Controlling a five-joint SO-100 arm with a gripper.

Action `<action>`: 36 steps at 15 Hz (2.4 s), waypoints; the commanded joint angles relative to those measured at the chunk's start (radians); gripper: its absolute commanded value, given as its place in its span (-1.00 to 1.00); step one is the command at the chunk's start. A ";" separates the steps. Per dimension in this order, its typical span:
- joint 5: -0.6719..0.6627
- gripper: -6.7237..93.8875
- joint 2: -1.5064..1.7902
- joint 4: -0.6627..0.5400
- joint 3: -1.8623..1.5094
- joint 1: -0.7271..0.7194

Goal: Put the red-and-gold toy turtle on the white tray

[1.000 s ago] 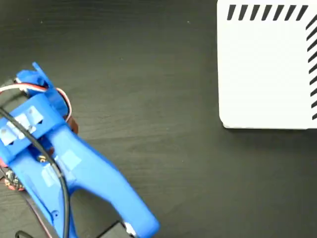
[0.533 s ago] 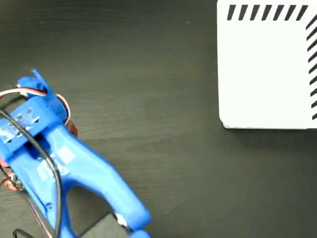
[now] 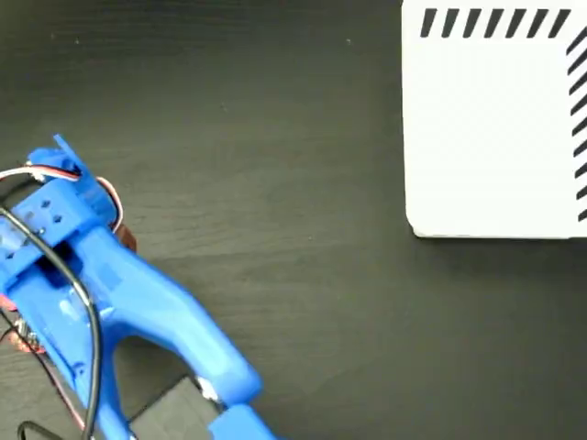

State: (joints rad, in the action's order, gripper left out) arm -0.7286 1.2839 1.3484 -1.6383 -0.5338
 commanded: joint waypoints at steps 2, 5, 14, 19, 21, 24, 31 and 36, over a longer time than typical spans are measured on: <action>-0.008 -0.56 0.028 -0.018 0.003 -0.012; -0.003 -0.86 0.029 -0.026 0.003 -0.011; 0.150 -0.86 0.397 0.170 0.060 -0.014; 0.296 -0.86 0.621 0.330 0.167 0.040; 0.344 -0.86 0.666 0.347 0.212 0.160; 0.397 -0.86 0.653 0.347 0.305 0.419; 0.508 -0.86 0.362 0.382 0.591 0.913; 0.500 -0.86 0.080 0.382 0.721 1.095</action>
State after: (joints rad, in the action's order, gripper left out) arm -0.2102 1.3760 1.7242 -0.9802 0.5047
